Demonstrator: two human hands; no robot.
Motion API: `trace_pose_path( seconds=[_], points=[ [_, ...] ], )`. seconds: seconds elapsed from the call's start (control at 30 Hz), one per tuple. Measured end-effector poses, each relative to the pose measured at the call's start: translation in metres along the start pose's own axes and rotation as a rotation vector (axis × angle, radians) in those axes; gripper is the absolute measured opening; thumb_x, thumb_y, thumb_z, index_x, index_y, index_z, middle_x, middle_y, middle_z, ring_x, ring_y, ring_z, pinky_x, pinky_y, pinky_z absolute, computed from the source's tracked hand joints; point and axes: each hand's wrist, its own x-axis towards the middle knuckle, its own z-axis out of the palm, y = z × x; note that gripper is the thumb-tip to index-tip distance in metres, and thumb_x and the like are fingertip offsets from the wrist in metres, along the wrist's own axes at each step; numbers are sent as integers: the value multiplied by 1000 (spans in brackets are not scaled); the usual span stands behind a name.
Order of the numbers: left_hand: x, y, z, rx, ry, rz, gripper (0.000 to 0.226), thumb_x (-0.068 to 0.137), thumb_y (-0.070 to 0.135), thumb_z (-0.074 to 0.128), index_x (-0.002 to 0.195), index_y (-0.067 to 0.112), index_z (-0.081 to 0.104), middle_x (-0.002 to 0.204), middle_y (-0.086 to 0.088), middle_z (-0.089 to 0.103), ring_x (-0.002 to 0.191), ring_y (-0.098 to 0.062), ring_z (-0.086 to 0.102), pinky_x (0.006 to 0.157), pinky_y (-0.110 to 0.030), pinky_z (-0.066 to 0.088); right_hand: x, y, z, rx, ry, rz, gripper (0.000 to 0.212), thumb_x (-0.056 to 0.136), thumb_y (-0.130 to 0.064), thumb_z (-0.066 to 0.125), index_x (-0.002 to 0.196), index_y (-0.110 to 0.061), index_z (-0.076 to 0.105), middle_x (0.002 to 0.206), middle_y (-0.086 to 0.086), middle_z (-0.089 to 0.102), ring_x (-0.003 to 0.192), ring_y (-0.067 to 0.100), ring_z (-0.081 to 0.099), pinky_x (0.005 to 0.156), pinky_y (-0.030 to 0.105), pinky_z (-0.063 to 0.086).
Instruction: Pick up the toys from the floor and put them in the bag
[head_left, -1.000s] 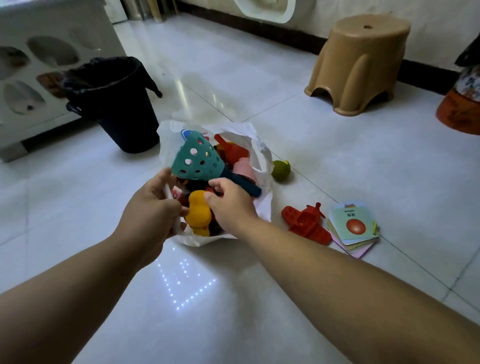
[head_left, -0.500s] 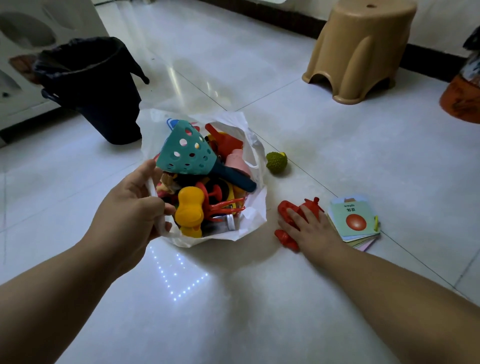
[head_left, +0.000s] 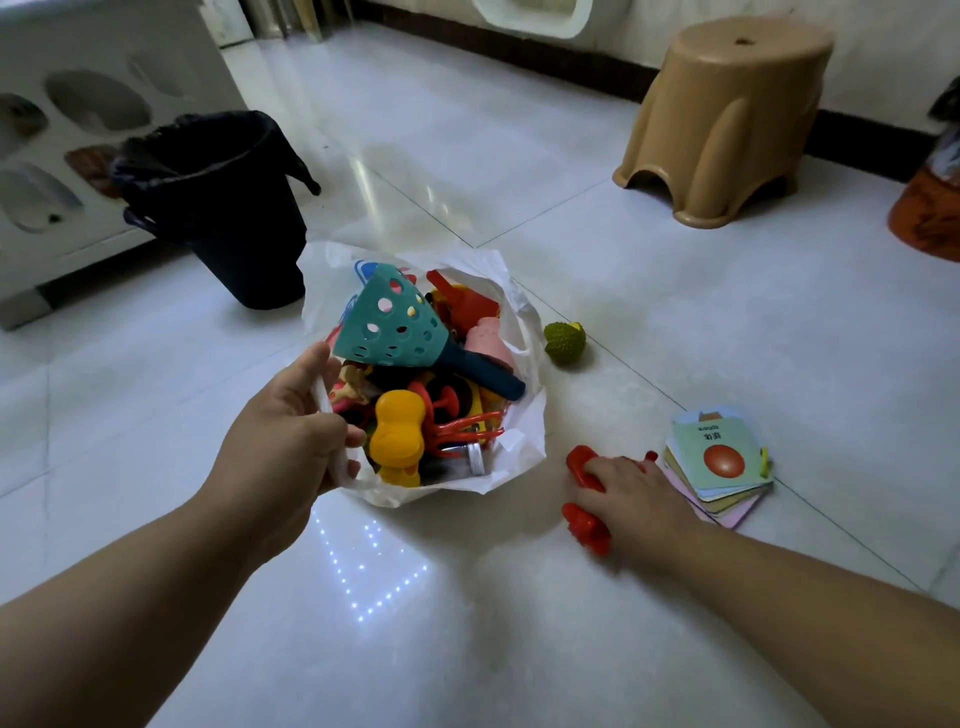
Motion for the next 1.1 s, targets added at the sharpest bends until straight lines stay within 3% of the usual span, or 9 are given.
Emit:
trace_pose_path(
  seconds=[0.13, 0.3, 0.37, 0.47, 0.6, 0.73, 0.87, 0.97, 1.1],
  points=[
    [-3, 0, 1, -13, 0, 8, 84, 78, -21, 38, 133, 42, 41, 98, 29, 55, 86, -19, 57, 66, -37, 47, -19, -13, -32, 365, 426, -129, 67, 61, -30, 81, 121, -22, 51, 130, 14, 50, 111, 36, 58, 85, 43, 55],
    [-7, 3, -2, -31, 3, -3, 82, 79, -21, 39, 144, 30, 34, 120, 17, 54, 82, -15, 57, 77, -44, 48, -9, -71, -101, 765, 860, -413, 53, 76, -30, 70, 122, -16, 47, 130, 11, 43, 118, 24, 50, 97, 25, 47],
    [-9, 3, -2, -39, -4, -8, 82, 79, -21, 39, 143, 30, 34, 109, 22, 56, 80, -13, 57, 77, -43, 49, 12, -91, -117, 701, 796, -420, 51, 78, -29, 66, 123, -14, 48, 132, 17, 46, 119, 32, 50, 98, 37, 48],
    [-11, 3, -3, -40, -11, -15, 84, 79, -22, 38, 142, 32, 35, 110, 22, 56, 81, -10, 58, 73, -41, 50, 55, -107, -128, 542, 527, -185, 49, 86, -20, 60, 132, -13, 45, 141, 21, 35, 129, 41, 37, 104, 53, 39],
    [-7, 5, -2, -34, -1, -35, 84, 78, -23, 38, 139, 34, 38, 106, 24, 58, 78, -11, 57, 79, -46, 51, 102, -109, -125, 317, 264, 23, 51, 96, -15, 44, 143, -21, 26, 154, 17, 10, 143, 38, 3, 115, 53, 17],
    [-3, 10, 1, -13, 20, -13, 76, 77, -22, 38, 113, 45, 44, 82, 29, 59, 69, -14, 55, 64, -34, 48, 104, -107, -114, 326, 119, 9, 70, 91, -1, 39, 150, -28, 11, 159, 11, -2, 145, 34, -9, 117, 52, 4],
    [2, 5, 4, 39, 56, 39, 77, 78, -22, 37, 114, 47, 42, 90, 30, 55, 77, -12, 57, 70, -38, 49, 77, -80, -96, 366, 414, -159, 58, 88, -9, 48, 143, -22, 36, 149, 13, 33, 139, 33, 26, 112, 53, 28],
    [4, 0, 6, 59, 79, 82, 83, 79, -20, 40, 137, 40, 37, 108, 24, 53, 81, -8, 55, 69, -39, 49, 39, -41, -67, 307, 659, -348, 33, 78, -12, 57, 111, -15, 60, 114, 12, 62, 103, 28, 57, 88, 40, 49],
    [7, -1, 9, 54, 103, 65, 80, 81, -20, 38, 144, 31, 34, 118, 19, 51, 76, -7, 53, 66, -35, 47, -1, 30, -15, 268, 524, -48, 39, 62, -8, 76, 95, -15, 57, 107, 16, 64, 93, 37, 63, 75, 43, 54]
  ],
)
